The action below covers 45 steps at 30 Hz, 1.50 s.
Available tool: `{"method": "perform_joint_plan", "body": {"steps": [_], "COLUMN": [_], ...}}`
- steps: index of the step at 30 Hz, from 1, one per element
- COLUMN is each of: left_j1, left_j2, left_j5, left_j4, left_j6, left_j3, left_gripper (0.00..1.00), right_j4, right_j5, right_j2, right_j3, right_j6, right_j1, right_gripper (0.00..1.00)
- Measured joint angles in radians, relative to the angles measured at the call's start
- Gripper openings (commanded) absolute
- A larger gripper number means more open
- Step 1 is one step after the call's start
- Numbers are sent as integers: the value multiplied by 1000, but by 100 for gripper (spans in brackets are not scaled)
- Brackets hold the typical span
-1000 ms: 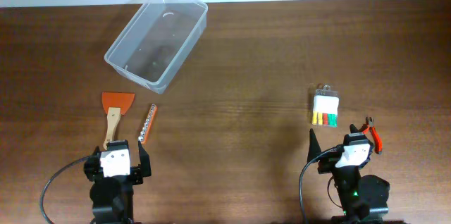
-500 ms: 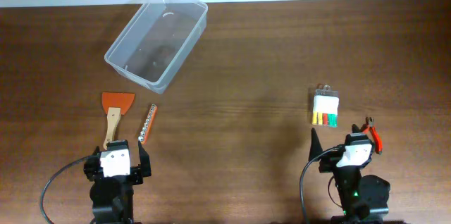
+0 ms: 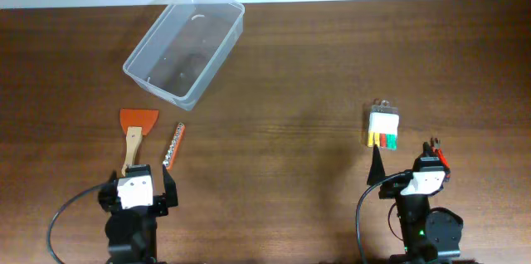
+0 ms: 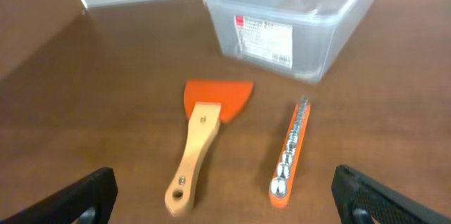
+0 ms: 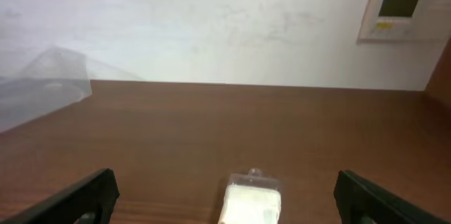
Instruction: Pack container
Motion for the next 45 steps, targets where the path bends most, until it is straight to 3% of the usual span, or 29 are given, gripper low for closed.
{"method": "perform_joint_plan", "body": {"steps": [5,11,16,24,29,38,45], "left_j1": [0,9,18,18,18,18,18], "left_j2": [32,269,586,1120,1310,1387,1398], "left_j5": [18,21,28,60,82,194,217], "left_j4": [77,88,89,-91,-115,-158,-287], "left_j6": [0,0,28,120,131,128,-15], "left_j3": [46,290,603,1254,1456,1466,1469], "left_gripper": [99,99,99,99,99,99,99], "right_j4": [60,135,-72,-700,-898,-934,-950], "right_j5": [1,-13,-116,-246,-264,-279,-280], "right_j2": [113,495,943,1595,1842,1931,1932], "right_j3": [52,338,852,1867,2284,2355,2357], "right_j6": [1,-35,-88,-108,-111,-111,-99], "right_j1": [0,0,0,7,31,54,54], "right_gripper": [99,99,99,99,99,99,99]}}
